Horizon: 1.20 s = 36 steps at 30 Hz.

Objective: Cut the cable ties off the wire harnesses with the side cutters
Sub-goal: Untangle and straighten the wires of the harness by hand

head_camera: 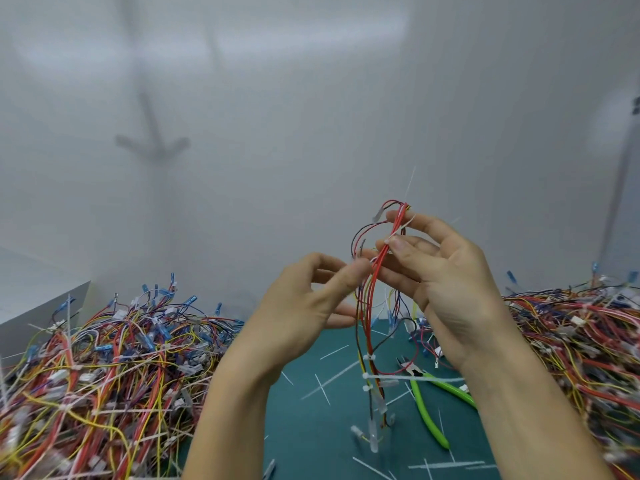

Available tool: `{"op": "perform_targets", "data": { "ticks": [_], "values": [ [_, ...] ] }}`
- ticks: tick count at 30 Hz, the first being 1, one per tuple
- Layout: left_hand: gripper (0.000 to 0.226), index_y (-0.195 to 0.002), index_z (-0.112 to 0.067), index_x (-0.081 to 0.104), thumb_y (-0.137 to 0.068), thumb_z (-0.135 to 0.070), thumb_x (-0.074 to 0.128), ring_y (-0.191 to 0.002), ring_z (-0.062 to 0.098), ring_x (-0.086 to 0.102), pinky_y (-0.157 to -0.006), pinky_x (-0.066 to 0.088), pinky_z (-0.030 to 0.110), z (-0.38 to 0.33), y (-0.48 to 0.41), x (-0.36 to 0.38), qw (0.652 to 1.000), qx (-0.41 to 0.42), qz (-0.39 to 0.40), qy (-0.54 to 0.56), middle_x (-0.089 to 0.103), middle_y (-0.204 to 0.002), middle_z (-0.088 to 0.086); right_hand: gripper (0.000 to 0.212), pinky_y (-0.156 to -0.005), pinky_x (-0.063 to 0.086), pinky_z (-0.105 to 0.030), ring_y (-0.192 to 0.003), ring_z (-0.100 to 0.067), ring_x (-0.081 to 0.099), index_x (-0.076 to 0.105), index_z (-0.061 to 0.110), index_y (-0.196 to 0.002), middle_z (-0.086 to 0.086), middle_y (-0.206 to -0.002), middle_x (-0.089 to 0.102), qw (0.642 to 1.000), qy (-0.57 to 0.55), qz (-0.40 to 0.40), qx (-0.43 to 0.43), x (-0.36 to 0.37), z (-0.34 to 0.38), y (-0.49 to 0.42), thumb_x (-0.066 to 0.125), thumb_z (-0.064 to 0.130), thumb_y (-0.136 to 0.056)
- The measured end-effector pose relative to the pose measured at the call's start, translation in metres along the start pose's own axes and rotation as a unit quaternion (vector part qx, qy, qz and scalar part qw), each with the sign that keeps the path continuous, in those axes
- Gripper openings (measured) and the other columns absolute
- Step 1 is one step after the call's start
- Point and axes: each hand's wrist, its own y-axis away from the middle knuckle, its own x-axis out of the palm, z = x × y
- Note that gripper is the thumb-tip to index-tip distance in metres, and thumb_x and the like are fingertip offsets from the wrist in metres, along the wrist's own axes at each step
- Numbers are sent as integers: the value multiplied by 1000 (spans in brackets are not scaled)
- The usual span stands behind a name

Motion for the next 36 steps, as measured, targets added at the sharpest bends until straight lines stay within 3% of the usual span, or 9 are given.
{"op": "perform_targets", "data": {
  "ticks": [4,9,11,13,16,21,31,34,36],
  "values": [
    [66,-111,-16,66,-51,-35,84,-82,15,74,-68,59,22,4,0,-11,999,30,-14,6,73,-105,1,26,-67,59,-27,-84,-28,76,61,14,-116,-3,-77,74,1000,5,-1,-5,0,-1,0,53,-2,-97],
    [78,-115,-28,58,-46,-58,80,-76,1,70,-58,50,15,4,3,-11,992,-44,60,-103,76,-95,-8,28,-71,61,-30,-86,-30,76,58,7,-124,-3,-76,73,1000,2,-1,-19,0,0,0,53,-3,-98],
    [73,-113,-26,59,-52,-61,78,-67,2,67,-56,49,16,5,3,-8,984,-64,87,-138,76,-88,-7,28,-73,61,-31,-87,-30,76,58,7,-125,-3,-77,72,1000,4,-1,-23,0,1,0,52,-2,-98],
    [57,-108,-21,63,-63,-51,81,-61,4,64,-55,48,14,5,2,-7,983,-64,98,-143,77,-83,-2,28,-72,61,-30,-87,-30,76,58,8,-124,-6,-81,72,1000,6,-4,-25,-1,2,1,52,-2,-98],
    [34,-98,-12,70,-73,-29,83,-57,5,61,-53,47,13,4,-1,-9,991,-44,61,-113,76,-73,1,27,-70,60,-28,-86,-29,76,59,8,-122,-14,-90,70,1000,8,-7,-22,-2,3,0,51,-2,-99],
    [9,-80,-12,74,-76,-16,80,-54,3,60,-53,48,12,3,0,-18,997,4,-38,-65,73,-64,-1,25,-65,60,-27,-81,-28,76,60,11,-120,-22,-99,69,1000,22,-16,-10,-2,5,0,53,0,-99],
    [10,-71,-19,73,-80,-17,76,-55,5,59,-52,49,16,3,1,-38,977,110,-182,14,72,-67,-1,21,-55,60,-29,-67,-33,75,61,15,-114,-3,-79,73,998,43,-38,18,-3,9,1,52,2,-100],
    [12,-72,-19,71,-82,-14,76,-54,4,58,-52,49,16,10,-2,-41,970,111,-213,-29,72,-66,-4,21,-54,59,-28,-66,-32,75,62,13,-115,1,-73,71,999,36,-33,19,-2,10,3,52,2,-100],
    [10,-73,-21,73,-80,-16,78,-58,7,61,-60,51,24,16,-5,-44,968,88,-213,-97,73,-68,-5,21,-53,59,-27,-68,-32,75,62,12,-116,-3,-78,70,999,29,-30,21,-1,11,3,52,2,-99]
  ]
}}
